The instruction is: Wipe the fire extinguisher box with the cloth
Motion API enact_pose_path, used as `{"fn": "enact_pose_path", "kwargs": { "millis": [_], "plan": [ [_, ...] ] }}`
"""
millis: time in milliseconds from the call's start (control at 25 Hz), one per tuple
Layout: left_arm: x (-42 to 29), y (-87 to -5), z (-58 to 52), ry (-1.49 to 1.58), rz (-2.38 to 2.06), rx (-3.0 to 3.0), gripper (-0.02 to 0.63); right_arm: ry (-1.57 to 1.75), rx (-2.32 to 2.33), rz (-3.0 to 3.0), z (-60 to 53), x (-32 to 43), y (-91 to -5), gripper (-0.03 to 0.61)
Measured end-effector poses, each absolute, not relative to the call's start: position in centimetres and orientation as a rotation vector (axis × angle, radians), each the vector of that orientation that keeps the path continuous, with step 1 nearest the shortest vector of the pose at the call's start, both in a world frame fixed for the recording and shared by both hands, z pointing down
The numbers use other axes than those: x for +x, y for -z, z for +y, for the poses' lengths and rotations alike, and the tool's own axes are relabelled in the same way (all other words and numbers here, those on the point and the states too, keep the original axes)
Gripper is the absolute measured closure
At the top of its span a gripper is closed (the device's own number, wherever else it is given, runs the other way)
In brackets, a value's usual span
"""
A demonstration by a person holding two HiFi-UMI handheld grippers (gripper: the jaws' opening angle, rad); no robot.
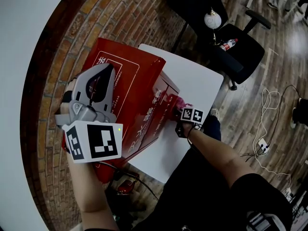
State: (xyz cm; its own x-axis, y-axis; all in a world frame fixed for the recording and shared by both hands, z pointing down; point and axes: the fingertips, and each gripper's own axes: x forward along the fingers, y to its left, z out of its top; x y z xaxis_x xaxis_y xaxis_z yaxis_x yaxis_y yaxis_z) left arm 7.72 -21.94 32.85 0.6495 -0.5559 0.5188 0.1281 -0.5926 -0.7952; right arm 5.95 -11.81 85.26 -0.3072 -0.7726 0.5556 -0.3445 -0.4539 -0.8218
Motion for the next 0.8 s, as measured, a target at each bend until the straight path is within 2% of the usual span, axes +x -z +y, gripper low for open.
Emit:
{"fn": "enact_pose_path", "kwargs": {
  "millis": [800],
  "plan": [
    [7.8,-32.8,-21.9,0.985,0.331,-1.994,0.584,1.853,-1.568,1.466,-10.1,2.0,-85.4,0.517]
  ]
}}
